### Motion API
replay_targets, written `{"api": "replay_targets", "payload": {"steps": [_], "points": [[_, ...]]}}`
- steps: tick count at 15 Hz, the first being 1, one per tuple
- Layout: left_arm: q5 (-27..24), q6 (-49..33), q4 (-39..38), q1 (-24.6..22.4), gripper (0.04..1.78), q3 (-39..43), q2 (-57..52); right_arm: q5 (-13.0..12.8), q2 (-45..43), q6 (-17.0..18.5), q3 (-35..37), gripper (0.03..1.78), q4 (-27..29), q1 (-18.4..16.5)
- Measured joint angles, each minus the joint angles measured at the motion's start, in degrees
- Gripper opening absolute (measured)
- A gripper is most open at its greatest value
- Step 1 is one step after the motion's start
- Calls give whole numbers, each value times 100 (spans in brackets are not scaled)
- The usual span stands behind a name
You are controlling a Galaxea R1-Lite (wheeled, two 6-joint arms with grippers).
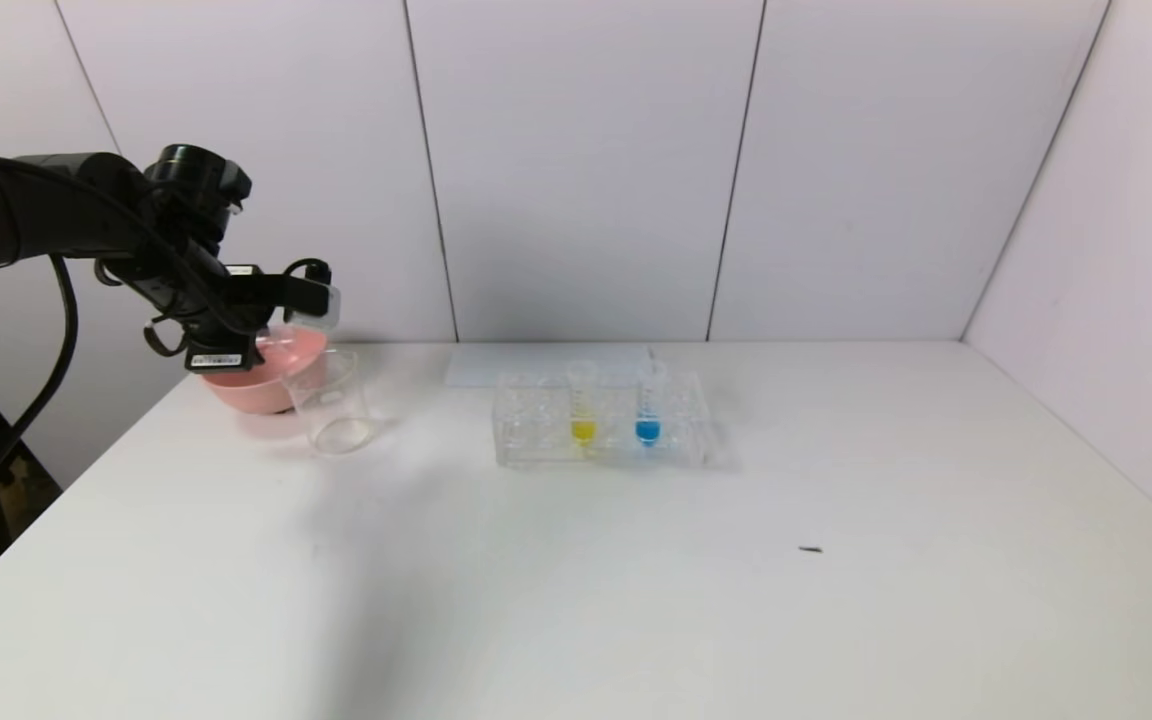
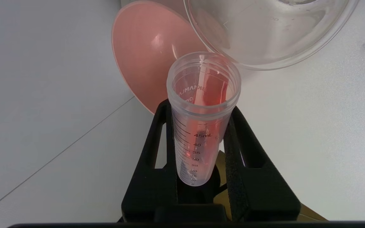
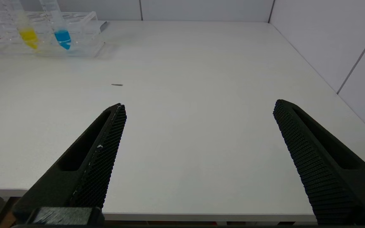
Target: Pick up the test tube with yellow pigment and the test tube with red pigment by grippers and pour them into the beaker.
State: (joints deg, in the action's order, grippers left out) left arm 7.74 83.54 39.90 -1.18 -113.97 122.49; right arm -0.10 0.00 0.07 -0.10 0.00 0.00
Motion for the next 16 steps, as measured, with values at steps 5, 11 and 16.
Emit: {"api": "replay_targets", "payload": {"steps": [5, 11, 16], "points": [[20, 72, -13, 20, 45, 0, 5, 0, 0, 0, 0, 170, 0, 0], [215, 100, -54, 85, 45, -2, 11, 0, 0, 2, 0, 170, 0, 0], [380, 184, -90, 113, 45, 0, 22, 0, 0, 2, 0, 170, 0, 2]]}}
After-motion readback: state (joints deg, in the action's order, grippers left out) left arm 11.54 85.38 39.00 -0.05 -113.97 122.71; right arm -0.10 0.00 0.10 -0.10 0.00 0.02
